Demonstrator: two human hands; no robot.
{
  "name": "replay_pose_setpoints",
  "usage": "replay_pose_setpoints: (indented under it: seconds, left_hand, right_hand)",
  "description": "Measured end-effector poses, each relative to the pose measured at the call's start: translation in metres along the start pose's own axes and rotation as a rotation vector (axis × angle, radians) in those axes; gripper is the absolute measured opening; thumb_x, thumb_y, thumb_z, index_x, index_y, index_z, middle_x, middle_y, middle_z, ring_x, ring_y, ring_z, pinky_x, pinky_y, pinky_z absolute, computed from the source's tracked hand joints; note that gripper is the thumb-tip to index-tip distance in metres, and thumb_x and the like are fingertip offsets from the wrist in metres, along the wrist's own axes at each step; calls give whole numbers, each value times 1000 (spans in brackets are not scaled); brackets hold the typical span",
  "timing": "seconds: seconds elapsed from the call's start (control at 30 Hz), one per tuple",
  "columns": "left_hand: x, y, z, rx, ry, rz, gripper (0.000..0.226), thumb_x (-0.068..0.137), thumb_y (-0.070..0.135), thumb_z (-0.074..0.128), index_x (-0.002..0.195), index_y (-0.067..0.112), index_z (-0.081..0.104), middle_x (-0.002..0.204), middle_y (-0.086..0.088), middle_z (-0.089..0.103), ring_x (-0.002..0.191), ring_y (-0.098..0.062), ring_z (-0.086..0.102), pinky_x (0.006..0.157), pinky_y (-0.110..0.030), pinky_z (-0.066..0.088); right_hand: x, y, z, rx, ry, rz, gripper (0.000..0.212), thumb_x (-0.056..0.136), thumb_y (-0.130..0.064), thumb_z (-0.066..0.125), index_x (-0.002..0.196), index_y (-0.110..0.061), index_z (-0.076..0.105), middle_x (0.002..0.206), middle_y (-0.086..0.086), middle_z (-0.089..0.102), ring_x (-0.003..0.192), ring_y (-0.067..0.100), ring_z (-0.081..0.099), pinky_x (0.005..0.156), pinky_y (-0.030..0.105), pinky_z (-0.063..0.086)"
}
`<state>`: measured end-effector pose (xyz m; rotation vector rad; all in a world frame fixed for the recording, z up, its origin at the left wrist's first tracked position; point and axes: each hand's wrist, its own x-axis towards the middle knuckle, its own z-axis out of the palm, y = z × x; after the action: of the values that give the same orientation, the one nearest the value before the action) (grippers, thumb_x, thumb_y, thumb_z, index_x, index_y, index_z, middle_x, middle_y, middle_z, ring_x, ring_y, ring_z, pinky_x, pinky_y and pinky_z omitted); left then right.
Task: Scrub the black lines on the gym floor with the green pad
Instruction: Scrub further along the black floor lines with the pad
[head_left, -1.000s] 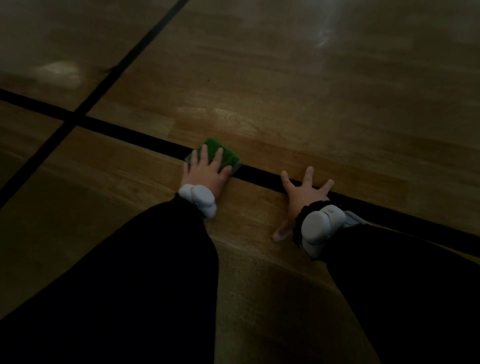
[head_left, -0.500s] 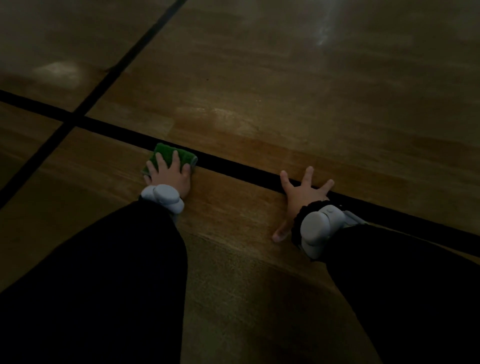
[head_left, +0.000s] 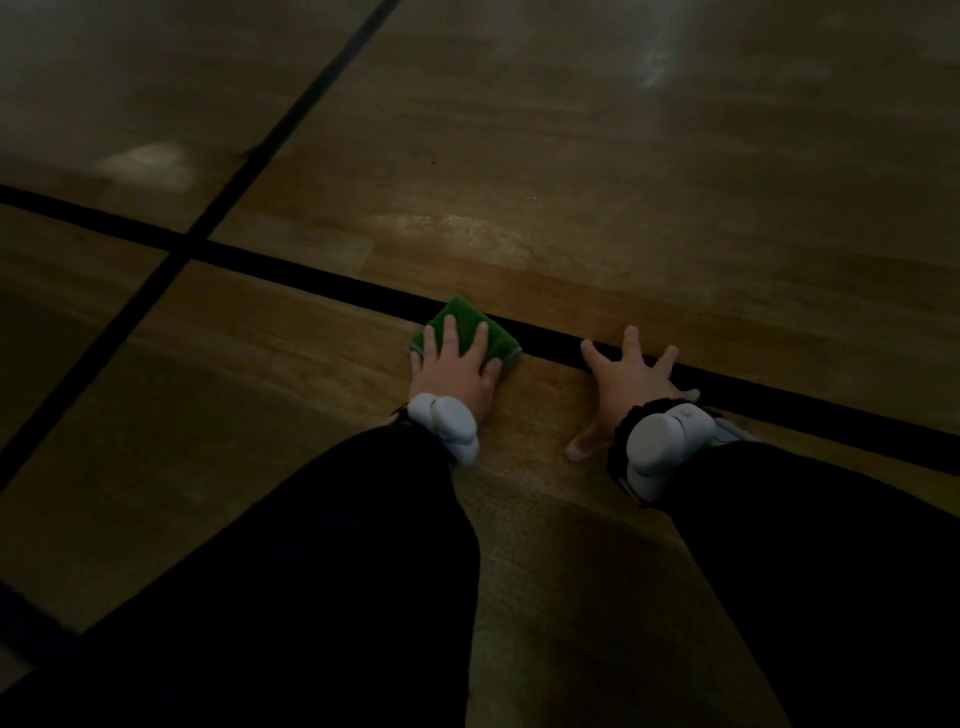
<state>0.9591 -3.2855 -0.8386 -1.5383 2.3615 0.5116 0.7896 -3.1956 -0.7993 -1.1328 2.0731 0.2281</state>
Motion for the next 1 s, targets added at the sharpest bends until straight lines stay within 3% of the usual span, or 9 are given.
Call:
replay_pose_setpoints:
  seconds: [0.07,0.23,0.37,0.47,0.6,0.7,0.83,0.93,1.0]
  left_hand:
    - [-8,6,1,14,-24,15,57,101,49,24,152,32,2,161,-7,-7,147,-36,-7,118,-52,4]
    - [-34,20,15,55,-71,86,58,100,48,26,151,33,1,160,-8,-10,146,-37,-8,117,-51,2]
    - [-51,17,20,49,-143,139,60,101,46,29,151,32,0,160,-9,-13,146,-37,-10,117,-51,2]
    - [-64,14,24,57,-179,159,63,100,47,32,152,31,-2,159,-10,-15,146,-37,-11,117,-52,3]
    - [-83,11,30,104,-229,191,71,97,49,39,151,31,-2,159,-12,-14,145,-39,-10,116,-53,5]
    - [-98,10,29,99,-269,215,70,98,38,45,152,29,2,159,-13,-11,145,-41,-7,116,-56,11]
    - [-118,14,24,223,-312,248,63,99,14,45,152,19,11,157,-24,6,140,-48,17,110,-54,31]
    - [-129,27,14,284,-330,235,43,93,8,51,135,6,45,132,-24,50,115,-40,54,90,-45,48]
    - [-130,40,0,179,-383,183,33,86,9,62,119,5,60,118,-16,62,106,-32,60,87,-40,50]
  right_hand:
    - [-7,6,6,-33,25,-25,120,58,-46,87,148,-44,9,160,-1,-11,144,43,-9,106,71,18]
    - [-26,5,24,-120,81,7,93,77,-49,72,149,-34,15,158,6,6,144,39,10,105,63,32]
    - [-32,9,20,-178,-38,10,70,94,-40,53,151,-36,12,160,4,-1,146,37,7,108,67,21]
    - [-45,15,8,-281,2,-9,56,99,-37,44,150,-30,21,159,6,11,145,33,12,112,62,18]
    - [-69,7,5,-405,78,-106,52,97,-33,51,144,-22,34,158,7,17,145,33,16,112,59,22]
    - [-80,-3,6,-449,63,-139,50,95,-35,54,141,-21,41,158,8,17,143,32,19,112,57,26]
    - [-96,-13,3,-490,69,-144,51,94,-39,55,140,-19,44,155,9,24,139,31,31,109,50,34]
    - [-104,-3,-2,-466,94,-158,46,95,-40,52,133,-14,53,139,10,48,121,27,54,99,41,47]
    - [-108,12,-12,-440,134,-185,39,96,-34,51,128,-12,58,129,9,59,115,25,59,94,35,49]
